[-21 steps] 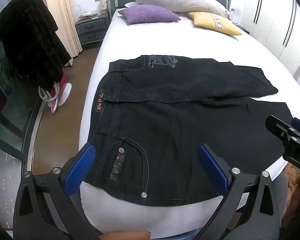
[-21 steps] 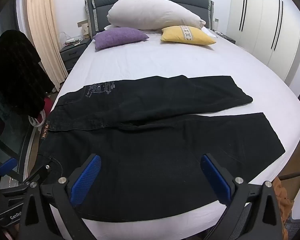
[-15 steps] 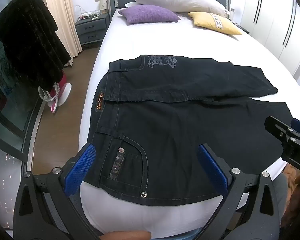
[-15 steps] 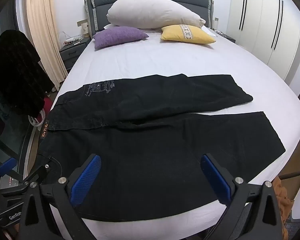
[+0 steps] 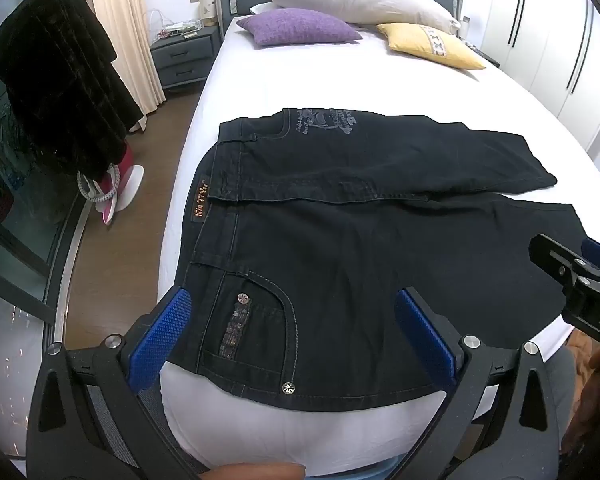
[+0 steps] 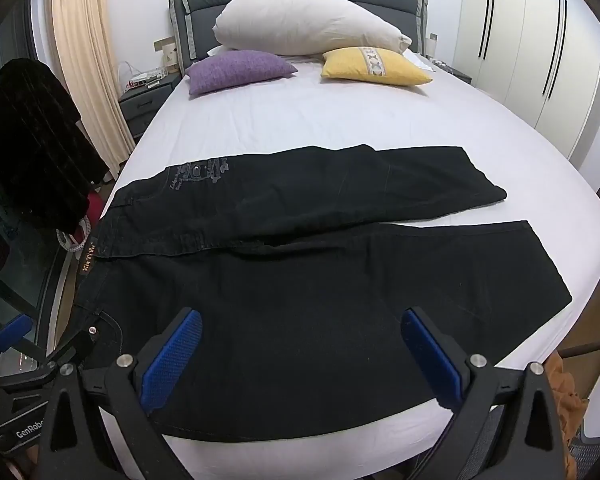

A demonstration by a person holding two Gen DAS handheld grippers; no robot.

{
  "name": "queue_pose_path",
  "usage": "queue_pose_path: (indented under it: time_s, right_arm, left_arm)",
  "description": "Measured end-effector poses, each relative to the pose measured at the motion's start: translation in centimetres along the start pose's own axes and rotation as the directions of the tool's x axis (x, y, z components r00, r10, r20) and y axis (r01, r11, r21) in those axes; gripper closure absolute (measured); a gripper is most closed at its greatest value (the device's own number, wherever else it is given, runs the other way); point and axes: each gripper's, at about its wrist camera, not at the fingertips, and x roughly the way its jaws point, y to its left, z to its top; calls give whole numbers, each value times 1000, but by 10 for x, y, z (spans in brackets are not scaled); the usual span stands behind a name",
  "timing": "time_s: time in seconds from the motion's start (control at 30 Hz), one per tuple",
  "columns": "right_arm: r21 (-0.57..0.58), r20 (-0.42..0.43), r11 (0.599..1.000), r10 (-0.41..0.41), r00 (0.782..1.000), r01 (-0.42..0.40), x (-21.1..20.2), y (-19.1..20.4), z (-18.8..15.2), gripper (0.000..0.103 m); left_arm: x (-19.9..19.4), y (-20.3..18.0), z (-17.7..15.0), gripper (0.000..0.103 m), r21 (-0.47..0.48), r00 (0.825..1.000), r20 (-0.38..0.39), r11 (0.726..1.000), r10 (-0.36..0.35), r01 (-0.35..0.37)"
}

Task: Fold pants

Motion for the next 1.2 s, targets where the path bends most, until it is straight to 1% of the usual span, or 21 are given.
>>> queue_pose_path:
  time_s: [1.07, 1.2]
  right_arm:
    - [0, -10, 1000, 1, 1000, -1, 4, 1, -1, 1]
    - [0, -11, 1000, 2, 1000, -2, 6, 1, -5, 1]
  left_arm:
    - [1, 0, -1, 0, 1, 1000, -3, 1000, -1, 1]
    - [1, 0, -1, 0, 1, 1000, -4, 1000, 0, 0]
